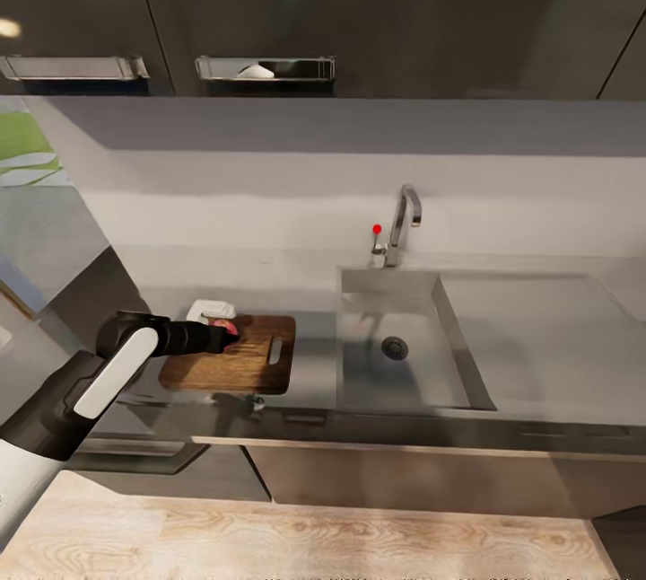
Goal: In the kitchen, take the Vidalia onion out of the sink, dice it on the chopping board with the paring knife, put the diced onion into the bowl on the countertop, then place both the paring knife and the chopping board into the sink.
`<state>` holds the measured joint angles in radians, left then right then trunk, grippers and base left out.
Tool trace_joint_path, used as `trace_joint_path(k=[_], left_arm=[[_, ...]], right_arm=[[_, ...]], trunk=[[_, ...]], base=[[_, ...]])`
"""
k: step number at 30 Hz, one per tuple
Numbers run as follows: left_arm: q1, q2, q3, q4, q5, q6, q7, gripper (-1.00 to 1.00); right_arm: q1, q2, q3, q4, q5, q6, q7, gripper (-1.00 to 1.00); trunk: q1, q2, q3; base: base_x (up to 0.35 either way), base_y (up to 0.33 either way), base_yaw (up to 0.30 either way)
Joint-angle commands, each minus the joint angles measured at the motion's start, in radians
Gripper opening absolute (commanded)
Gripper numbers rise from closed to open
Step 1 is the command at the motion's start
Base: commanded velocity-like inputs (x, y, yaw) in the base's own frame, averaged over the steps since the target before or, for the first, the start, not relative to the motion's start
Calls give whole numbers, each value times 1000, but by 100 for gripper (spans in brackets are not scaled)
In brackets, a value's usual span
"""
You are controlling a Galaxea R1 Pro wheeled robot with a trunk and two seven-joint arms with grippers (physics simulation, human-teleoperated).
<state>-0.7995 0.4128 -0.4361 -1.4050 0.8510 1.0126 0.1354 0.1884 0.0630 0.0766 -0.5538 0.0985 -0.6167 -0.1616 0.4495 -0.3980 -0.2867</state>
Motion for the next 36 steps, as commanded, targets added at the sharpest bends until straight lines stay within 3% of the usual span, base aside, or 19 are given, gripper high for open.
trace_joint_path(k=[1, 28, 29, 36], left_arm=[[-1, 1, -2, 4, 13, 1, 10, -100], [-1, 0, -2, 18, 12, 0, 10, -100], [-1, 0, -2, 18, 12, 0, 10, 100], [-1, 0, -2, 22, 11, 0, 10, 100]], right_arm=[[0, 0, 2, -2, 10, 1, -10, 100], [0, 0, 2, -2, 10, 0, -12, 100], [0, 0, 2, -2, 10, 0, -12, 100], [0, 0, 2, -2, 10, 0, -12, 100]], trunk=[[1, -2, -3], [1, -2, -6], [1, -2, -6], [1, -2, -6]], base=[[0, 0, 0], [0, 0, 0], [0, 0, 0], [0, 0, 0]])
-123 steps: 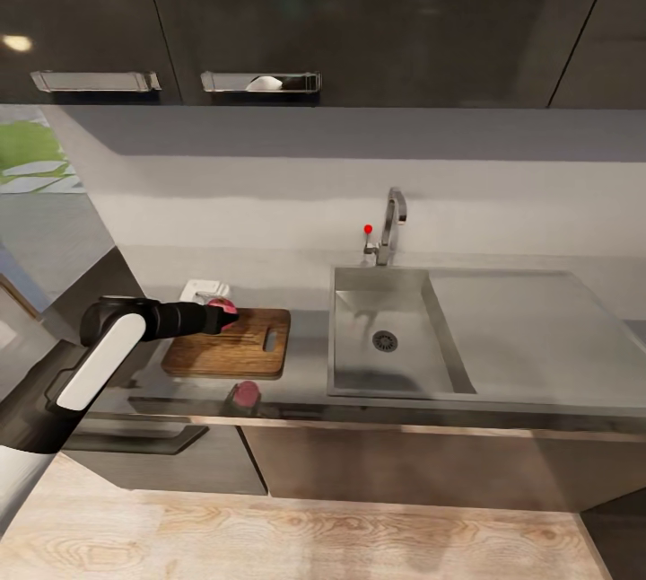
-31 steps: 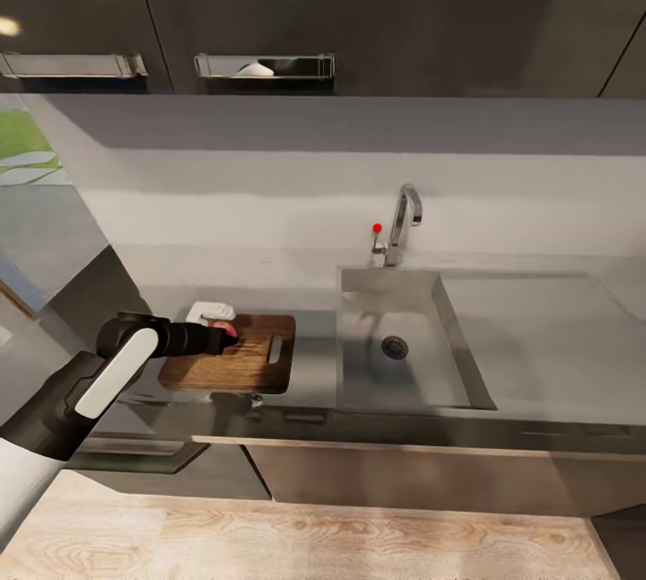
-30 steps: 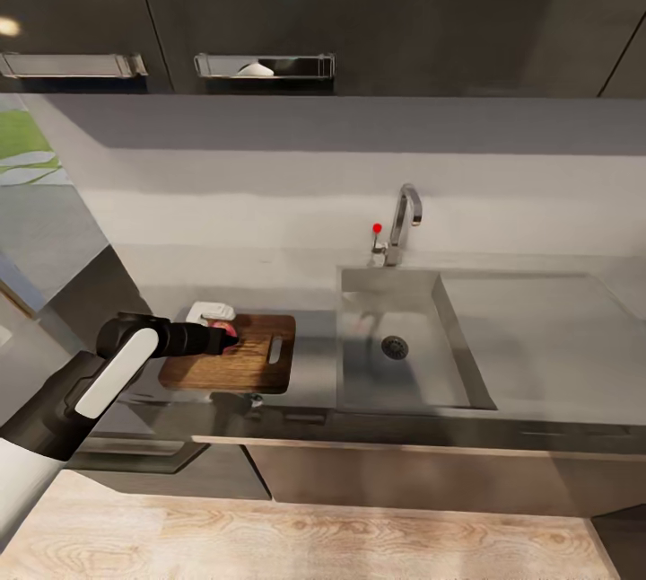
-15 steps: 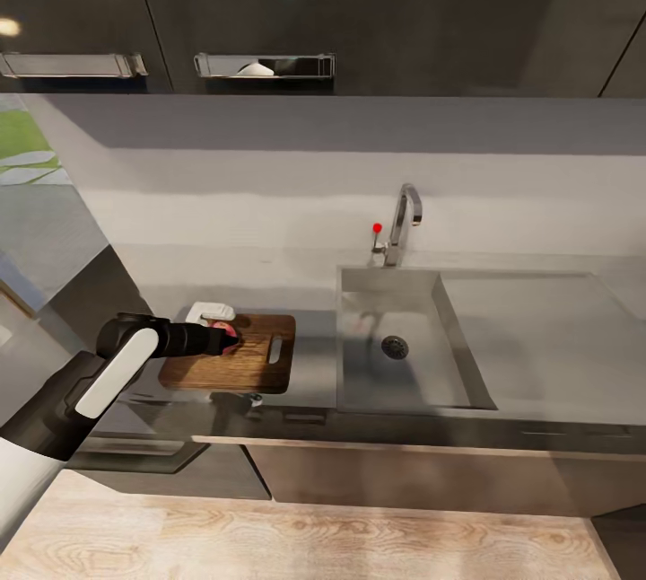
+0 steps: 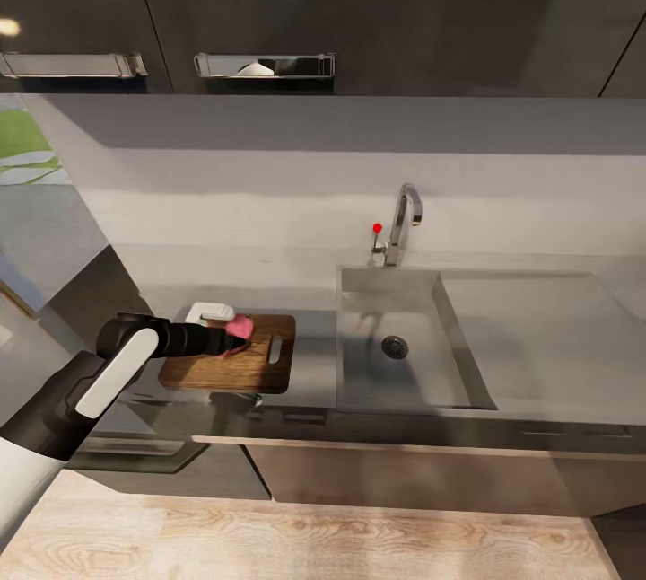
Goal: In the kitchen, take the Vidalia onion out of the sink, dice it on the chopping board with the paring knife, put the diced onion into the bowl on the countertop, then place both the paring knife and the chopping board into the sink.
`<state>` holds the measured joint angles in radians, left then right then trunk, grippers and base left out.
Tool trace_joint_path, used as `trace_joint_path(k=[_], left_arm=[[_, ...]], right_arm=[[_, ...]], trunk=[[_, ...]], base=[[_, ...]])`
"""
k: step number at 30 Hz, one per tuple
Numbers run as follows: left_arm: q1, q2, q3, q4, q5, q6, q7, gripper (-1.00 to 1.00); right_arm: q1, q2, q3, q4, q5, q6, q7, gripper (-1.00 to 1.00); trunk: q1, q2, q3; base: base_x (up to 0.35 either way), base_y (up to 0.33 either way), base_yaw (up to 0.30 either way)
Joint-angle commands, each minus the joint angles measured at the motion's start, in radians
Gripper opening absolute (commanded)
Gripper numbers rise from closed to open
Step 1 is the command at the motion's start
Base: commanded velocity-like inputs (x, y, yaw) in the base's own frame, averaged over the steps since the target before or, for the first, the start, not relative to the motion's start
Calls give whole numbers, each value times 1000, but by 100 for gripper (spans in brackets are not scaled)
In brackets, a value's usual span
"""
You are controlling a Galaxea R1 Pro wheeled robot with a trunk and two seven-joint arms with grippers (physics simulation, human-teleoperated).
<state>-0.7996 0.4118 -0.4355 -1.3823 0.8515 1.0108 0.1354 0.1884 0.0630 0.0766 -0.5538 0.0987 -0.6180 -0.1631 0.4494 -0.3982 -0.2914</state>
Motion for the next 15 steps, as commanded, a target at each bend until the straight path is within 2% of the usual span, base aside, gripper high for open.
trace_joint_path(k=[1, 15], left_arm=[[-1, 1, -2, -1, 11, 2, 10, 100], [-1, 1, -2, 0, 11, 2, 10, 100]], right_arm=[[0, 0, 2, -2, 10, 1, -10, 100], [0, 0, 2, -1, 10, 1, -10, 100]], trunk=[[1, -2, -2], [1, -2, -2]], base=[[0, 0, 0], [0, 0, 0]])
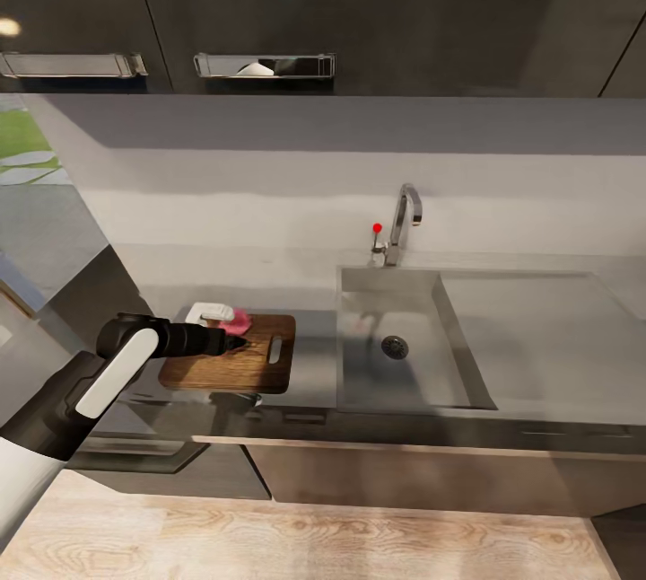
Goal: In the kitchen, take the Vidalia onion out of the sink, dice it on the chopping board with the paring knife, put the diced onion into the bowl on the countertop, then place both the paring knife and the chopping board into the sink.
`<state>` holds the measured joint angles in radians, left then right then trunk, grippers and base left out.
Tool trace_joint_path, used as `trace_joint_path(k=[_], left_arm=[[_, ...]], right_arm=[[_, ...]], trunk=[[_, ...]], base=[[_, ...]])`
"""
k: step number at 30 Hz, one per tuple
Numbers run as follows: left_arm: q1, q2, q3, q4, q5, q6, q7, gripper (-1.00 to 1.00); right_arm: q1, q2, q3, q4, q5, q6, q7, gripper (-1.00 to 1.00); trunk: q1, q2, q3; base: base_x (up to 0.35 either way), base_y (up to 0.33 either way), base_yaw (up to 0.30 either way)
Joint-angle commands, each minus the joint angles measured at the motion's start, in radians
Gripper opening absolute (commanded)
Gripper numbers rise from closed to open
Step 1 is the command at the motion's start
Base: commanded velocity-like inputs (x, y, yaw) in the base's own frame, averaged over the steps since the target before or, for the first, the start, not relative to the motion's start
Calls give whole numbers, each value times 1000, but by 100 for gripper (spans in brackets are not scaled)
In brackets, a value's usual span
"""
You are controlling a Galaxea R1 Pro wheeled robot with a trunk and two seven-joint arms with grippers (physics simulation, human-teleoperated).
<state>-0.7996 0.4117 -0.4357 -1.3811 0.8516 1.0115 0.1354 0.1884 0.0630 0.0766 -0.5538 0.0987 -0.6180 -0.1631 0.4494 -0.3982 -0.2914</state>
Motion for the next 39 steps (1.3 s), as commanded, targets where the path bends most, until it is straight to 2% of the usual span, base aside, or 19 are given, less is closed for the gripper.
trace_joint_path(k=[1, 15, 39], left_arm=[[-1, 1, -2, -1, 10, 1, 10, 100], [-1, 1, -2, -2, 10, 2, 10, 100], [-1, 4, -2, -2, 10, 3, 10, 100]], right_arm=[[0, 0, 2, -2, 10, 1, -10, 100], [0, 0, 2, -2, 10, 1, -10, 100], [0, 0, 2, -2, 10, 1, -10, 100]], trunk=[[1, -2, -2], [1, -2, -2], [1, -2, -2]], base=[[0, 0, 0], [-19, 0, 0], [-324, 0, 0]])
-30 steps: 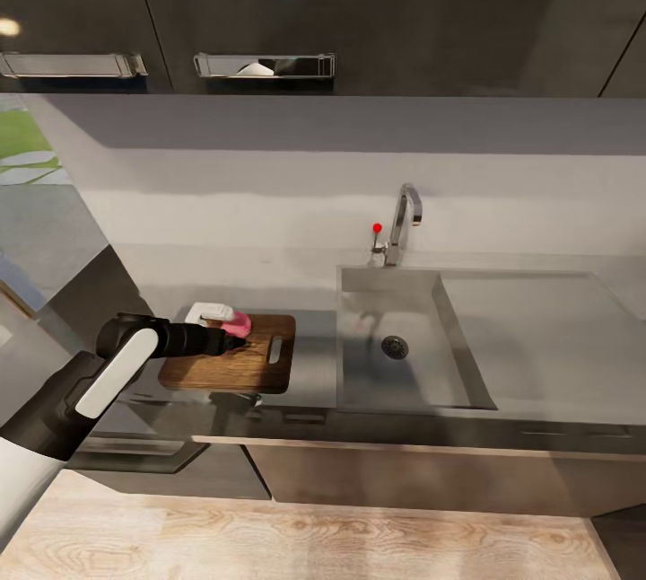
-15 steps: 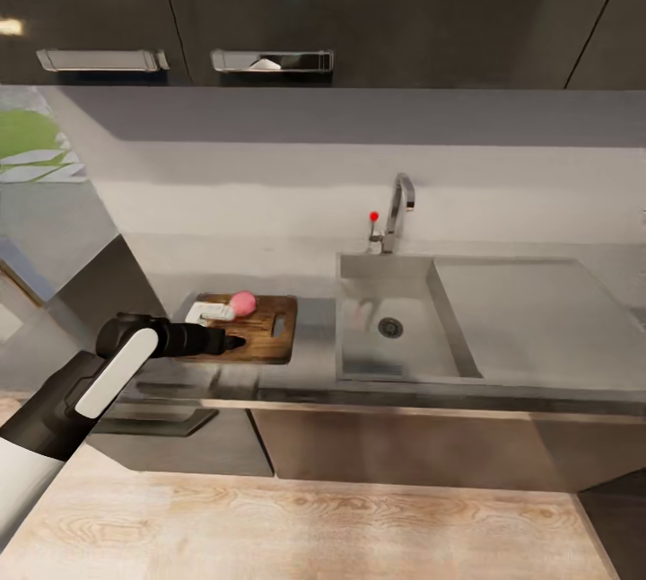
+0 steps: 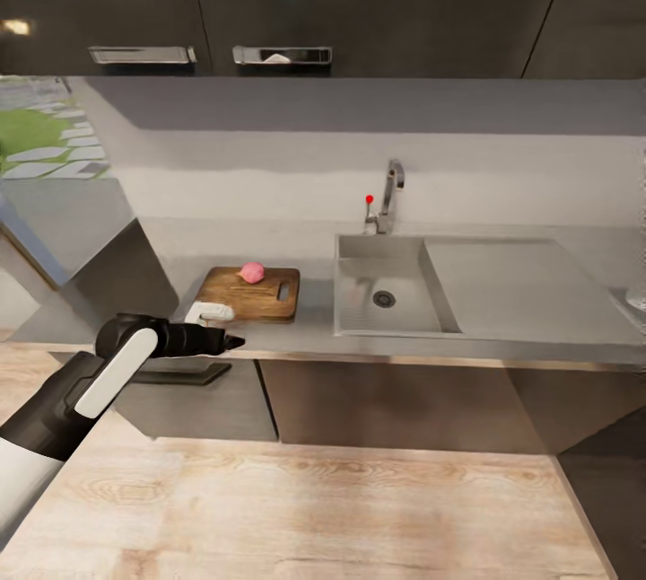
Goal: In the kitchen, take the Vidalia onion out of the sink, dice it on the chopping board with the paring knife, put the diced onion into the bowl on the countertop, then place both the paring knife and the chopping board into the sink.
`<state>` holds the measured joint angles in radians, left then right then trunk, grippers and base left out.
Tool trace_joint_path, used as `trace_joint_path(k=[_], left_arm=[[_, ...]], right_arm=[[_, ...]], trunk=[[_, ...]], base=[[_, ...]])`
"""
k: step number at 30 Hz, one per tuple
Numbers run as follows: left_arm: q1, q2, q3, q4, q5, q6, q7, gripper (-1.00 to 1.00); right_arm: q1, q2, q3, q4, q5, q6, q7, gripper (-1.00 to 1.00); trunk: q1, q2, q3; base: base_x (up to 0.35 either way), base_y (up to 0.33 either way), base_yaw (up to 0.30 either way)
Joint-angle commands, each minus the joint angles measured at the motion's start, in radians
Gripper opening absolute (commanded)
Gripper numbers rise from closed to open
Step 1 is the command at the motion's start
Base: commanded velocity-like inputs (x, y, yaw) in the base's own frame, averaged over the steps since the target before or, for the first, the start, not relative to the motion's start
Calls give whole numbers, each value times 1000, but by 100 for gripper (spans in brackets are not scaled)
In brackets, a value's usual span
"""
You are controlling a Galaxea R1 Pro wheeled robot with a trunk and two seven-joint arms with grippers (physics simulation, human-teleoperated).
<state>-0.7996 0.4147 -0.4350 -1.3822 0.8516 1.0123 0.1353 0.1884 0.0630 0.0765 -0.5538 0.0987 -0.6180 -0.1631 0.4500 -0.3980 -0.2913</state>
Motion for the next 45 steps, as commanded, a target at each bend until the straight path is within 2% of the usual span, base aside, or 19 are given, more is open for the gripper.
trace_joint_path(k=[1, 7, 14, 15, 18, 19, 23, 26, 28, 29, 30, 31, 32, 34, 35, 37, 40, 42, 45], left_arm=[[-1, 1, -2, -1, 10, 2, 10, 100], [1, 1, -4, 1, 10, 0, 10, 100], [118, 0, -4, -5, 9, -7, 5, 100], [153, 0, -4, -6, 8, -14, 4, 100], [233, -1, -4, -7, 7, -88, 2, 100], [281, -1, -4, -4, 6, -157, 2, 100], [393, 0, -7, -1, -9, -300, 1, 100], [491, 0, -10, 2, -60, -420, 1, 100], [533, -1, -11, 8, -90, -478, 0, 100], [616, -3, -12, 32, -154, -623, -1, 100], [655, -4, -13, 49, -182, -705, -1, 100], [693, -5, -14, 70, -205, -790, -2, 100], [711, -6, -14, 84, -214, -832, -2, 100], [772, -11, -20, 156, -237, -995, -2, 100], [784, -14, -23, 179, -240, -1037, -2, 100], [813, -27, -45, 287, -247, -1210, -2, 100], [825, -46, -84, 417, -251, -1384, -2, 100], [832, -98, -143, 629, -255, -1628, 1, 100], [833, -113, -152, 674, -255, -1673, 2, 100]], right_arm=[[0, 0, 2, -1, 10, 1, -10, 100], [0, 0, 2, -1, 10, 1, -9, 100], [0, 0, 1, -1, 10, 1, -6, 100], [0, -1, 0, -1, 10, 1, -6, 100], [0, -1, 0, 0, 10, 2, -6, 100], [0, -2, 0, 0, 10, 3, -6, 100], [0, -3, 0, 0, 9, 3, -6, 100], [0, -3, -1, 0, 9, 3, -7, 100], [0, -3, -1, 0, 9, 2, -7, 100], [0, -4, -1, 0, 9, 2, -7, 100], [0, -4, -1, 0, 9, 2, -7, 100], [0, -4, -1, 0, 9, 2, -7, 100], [0, -4, -1, 0, 9, 2, -7, 100], [0, -5, -1, 0, 9, 1, -7, 100], [0, -6, -1, 0, 9, 1, -7, 100], [0, -7, -1, 0, 9, 1, -7, 100], [0, -9, -1, 0, 9, 1, -7, 100], [0, -11, -1, 0, 7, 1, -7, 100], [0, -12, -2, -1, 7, 1, -7, 100]], trunk=[[0, -2, -2], [0, -2, -2], [0, -2, -2], [0, -2, -2], [0, -2, -2], [0, -2, -2], [0, -2, -2], [0, -2, -2], [0, -2, -2], [0, -2, -2], [0, -2, -2], [0, -2, -2], [0, -2, -2], [0, -2, -2], [0, -2, -2], [0, -2, -2], [0, -2, -2], [0, -2, -2], [0, -2, -1]], base=[[-338, 0, 0], [-304, 0, 0], [-36, 0, 0], [-4, 0, 0], [-2, 0, 0], [0, 0, 0], [0, 0, 0], [0, 0, 0], [0, 0, 0], [0, 0, 0], [0, 0, 0], [0, 0, 0], [0, 0, 0], [0, 0, 0], [0, 0, 0], [0, 0, -59], [0, 0, -173], [0, 0, -253], [0, 0, -271]])
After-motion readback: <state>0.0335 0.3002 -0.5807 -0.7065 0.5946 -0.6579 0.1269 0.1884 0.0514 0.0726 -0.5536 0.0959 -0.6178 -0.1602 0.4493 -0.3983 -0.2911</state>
